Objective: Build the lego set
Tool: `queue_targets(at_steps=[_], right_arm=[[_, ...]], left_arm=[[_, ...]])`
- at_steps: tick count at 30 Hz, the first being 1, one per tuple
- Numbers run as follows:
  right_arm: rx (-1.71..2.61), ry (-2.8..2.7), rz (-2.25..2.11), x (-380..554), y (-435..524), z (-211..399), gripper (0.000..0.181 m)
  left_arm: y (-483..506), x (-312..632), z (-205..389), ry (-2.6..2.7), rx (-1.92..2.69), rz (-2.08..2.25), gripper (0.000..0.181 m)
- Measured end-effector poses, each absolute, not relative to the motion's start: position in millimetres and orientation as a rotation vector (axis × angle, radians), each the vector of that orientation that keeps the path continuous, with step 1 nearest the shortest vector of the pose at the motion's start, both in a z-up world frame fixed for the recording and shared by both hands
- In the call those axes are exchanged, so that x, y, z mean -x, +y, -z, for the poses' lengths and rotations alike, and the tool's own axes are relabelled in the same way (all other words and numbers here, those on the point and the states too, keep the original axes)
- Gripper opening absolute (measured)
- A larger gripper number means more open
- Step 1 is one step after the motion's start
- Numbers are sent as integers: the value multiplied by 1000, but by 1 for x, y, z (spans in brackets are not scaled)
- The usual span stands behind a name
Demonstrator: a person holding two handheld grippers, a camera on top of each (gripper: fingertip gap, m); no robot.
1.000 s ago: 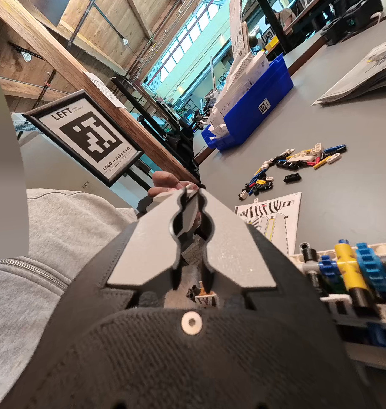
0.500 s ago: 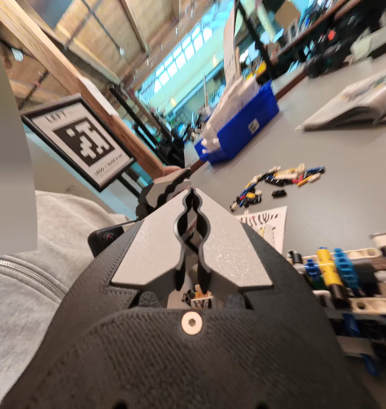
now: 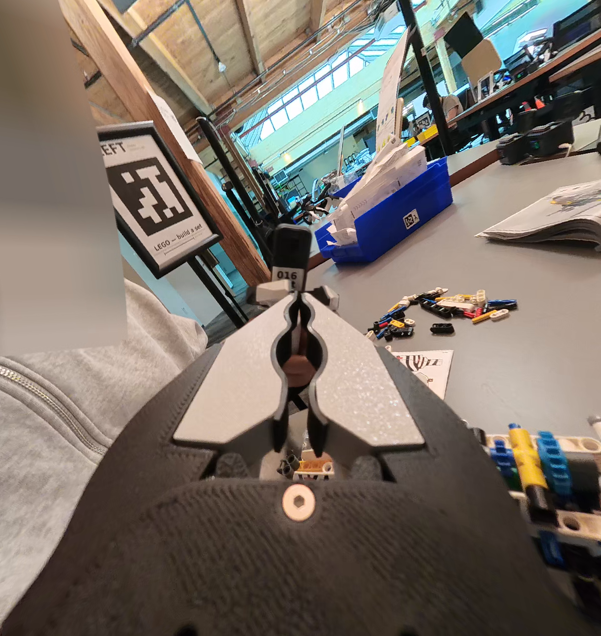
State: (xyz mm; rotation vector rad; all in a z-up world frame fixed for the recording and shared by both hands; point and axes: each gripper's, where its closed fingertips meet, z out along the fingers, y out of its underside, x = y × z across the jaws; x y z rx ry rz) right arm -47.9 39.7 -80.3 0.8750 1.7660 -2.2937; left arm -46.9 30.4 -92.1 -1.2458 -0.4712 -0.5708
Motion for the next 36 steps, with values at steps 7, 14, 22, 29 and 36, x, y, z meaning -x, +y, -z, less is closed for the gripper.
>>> queue_targets(at_steps=[7, 14, 22, 29, 36], right_arm=[[-856, 1798, 2292, 48, 36, 82, 0], [-867, 2027, 2260, 49, 51, 89, 23], [-644, 2792, 2011, 47, 100, 110, 72], [21, 3426, 396, 46, 142, 196, 87], [376, 3386, 229, 75, 127, 192, 83]], left_arm=[[34, 39, 90, -444, 1258, 569, 0], [26, 53, 91, -471, 1239, 529, 0], [11, 80, 104, -561, 1223, 554, 0], [10, 82, 114, -563, 1226, 603, 0], [11, 80, 114, -551, 1226, 603, 0]])
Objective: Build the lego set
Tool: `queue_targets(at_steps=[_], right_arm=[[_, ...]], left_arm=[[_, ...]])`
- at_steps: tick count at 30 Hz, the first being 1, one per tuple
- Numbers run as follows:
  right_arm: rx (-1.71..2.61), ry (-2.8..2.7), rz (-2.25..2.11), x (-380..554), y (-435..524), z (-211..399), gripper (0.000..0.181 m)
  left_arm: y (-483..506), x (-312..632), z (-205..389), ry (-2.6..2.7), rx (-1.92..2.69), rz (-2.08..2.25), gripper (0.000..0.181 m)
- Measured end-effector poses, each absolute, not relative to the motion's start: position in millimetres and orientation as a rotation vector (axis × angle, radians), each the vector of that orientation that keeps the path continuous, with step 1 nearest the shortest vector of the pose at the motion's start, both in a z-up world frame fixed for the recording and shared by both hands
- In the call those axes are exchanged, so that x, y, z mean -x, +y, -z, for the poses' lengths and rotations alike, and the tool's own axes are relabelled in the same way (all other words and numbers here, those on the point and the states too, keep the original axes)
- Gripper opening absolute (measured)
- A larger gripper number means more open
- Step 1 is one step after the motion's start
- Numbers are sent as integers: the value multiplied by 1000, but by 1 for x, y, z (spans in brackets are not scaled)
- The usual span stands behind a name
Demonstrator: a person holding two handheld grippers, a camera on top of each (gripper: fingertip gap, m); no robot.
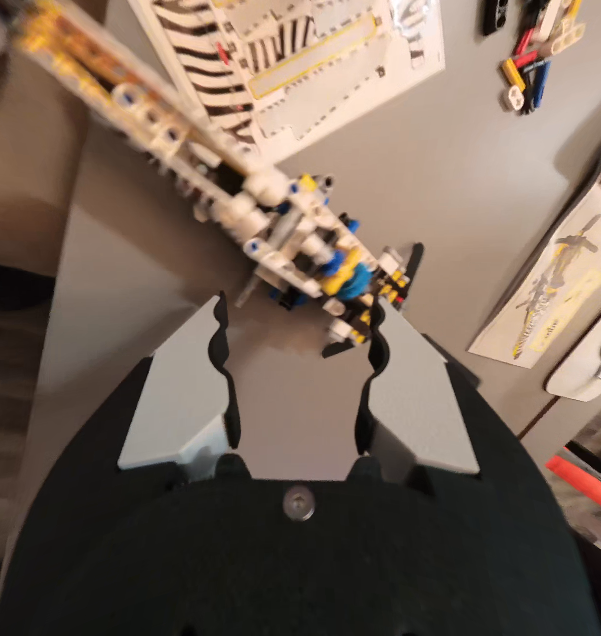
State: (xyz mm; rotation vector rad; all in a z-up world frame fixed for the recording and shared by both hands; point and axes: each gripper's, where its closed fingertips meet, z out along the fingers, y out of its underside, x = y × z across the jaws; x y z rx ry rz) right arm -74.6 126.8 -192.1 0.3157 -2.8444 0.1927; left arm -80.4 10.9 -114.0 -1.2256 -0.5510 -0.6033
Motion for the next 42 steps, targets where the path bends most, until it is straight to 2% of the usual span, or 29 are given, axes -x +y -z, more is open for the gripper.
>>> queue_targets(at_steps=[5, 9, 12, 14, 21, 33, 42], right_arm=[[-424, -2878, -229, 70, 114, 185, 81], [-604, -2905, -32, 67, 113, 201, 79], [-646, -2938, -15, 70, 110, 202, 65], [-604, -2981, -16, 75, 111, 202, 65], [-215, -3052, -29, 120, 127, 201, 61], [819, -2901, -291, 205, 142, 201, 56], [1086, -2754, -330, 206, 143, 201, 57]], left_arm=[[7, 81, 112, -550, 1197, 607, 0], [5, 83, 110, -558, 1171, 637, 0], [4, 84, 109, -558, 1161, 609, 0], [3, 85, 108, -558, 1157, 584, 0], [-2, 90, 106, -573, 1118, 556, 0], [-6, 94, 104, -589, 1089, 543, 0], [-5, 95, 105, -593, 1092, 550, 0]])
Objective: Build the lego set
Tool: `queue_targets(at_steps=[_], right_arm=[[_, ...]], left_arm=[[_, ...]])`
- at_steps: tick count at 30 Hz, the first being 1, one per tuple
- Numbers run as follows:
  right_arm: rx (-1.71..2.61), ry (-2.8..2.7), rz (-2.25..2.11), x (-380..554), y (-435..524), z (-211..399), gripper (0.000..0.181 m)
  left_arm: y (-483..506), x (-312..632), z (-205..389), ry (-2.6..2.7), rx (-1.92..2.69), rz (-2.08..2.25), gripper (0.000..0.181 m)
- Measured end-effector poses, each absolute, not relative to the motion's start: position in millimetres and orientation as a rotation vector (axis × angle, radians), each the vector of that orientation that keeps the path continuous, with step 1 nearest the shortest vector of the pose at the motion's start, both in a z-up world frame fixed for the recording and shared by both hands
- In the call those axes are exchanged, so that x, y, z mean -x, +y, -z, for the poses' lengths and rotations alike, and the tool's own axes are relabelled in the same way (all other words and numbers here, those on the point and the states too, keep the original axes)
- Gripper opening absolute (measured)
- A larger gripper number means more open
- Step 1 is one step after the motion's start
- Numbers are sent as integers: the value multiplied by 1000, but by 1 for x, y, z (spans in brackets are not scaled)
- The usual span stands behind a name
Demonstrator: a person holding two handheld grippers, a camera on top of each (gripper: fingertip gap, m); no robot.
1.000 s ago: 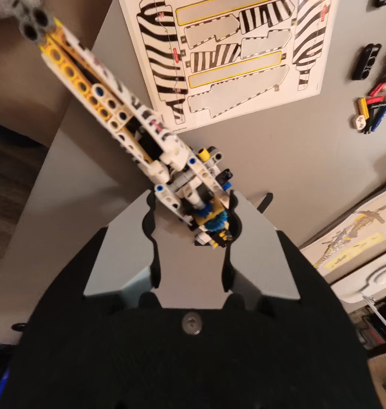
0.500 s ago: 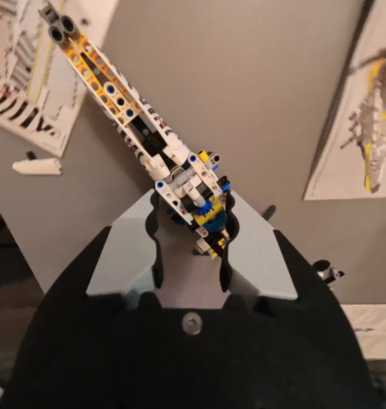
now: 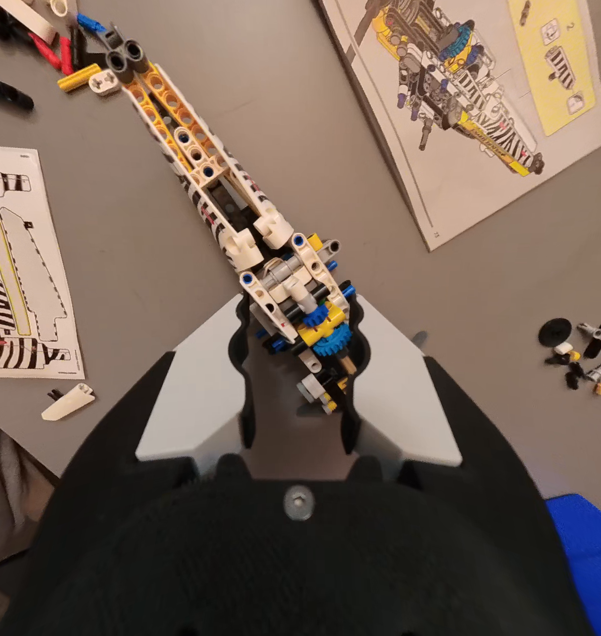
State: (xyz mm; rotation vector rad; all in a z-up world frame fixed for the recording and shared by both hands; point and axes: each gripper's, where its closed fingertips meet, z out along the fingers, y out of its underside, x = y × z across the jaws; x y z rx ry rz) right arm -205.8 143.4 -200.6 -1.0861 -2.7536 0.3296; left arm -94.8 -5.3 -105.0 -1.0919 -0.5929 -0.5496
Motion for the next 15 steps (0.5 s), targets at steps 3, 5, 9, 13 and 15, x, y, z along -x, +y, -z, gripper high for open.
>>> queue_targets(at_steps=[3, 5, 9, 13, 15], right_arm=[[1084, -2742, -347, 204, 142, 200, 59], [1100, -2754, -386, 200, 139, 198, 63], [1152, -2777, -519, 191, 131, 189, 74], [1116, -2749, -730, 176, 116, 166, 71], [1063, -2717, -874, 162, 104, 150, 69]], left_arm=[[-5, 95, 105, -593, 1095, 549, 0], [-5, 94, 105, -592, 1097, 549, 0], [-5, 94, 106, -593, 1101, 550, 0], [-4, 94, 106, -592, 1108, 549, 0], [-3, 94, 107, -591, 1113, 553, 0]])
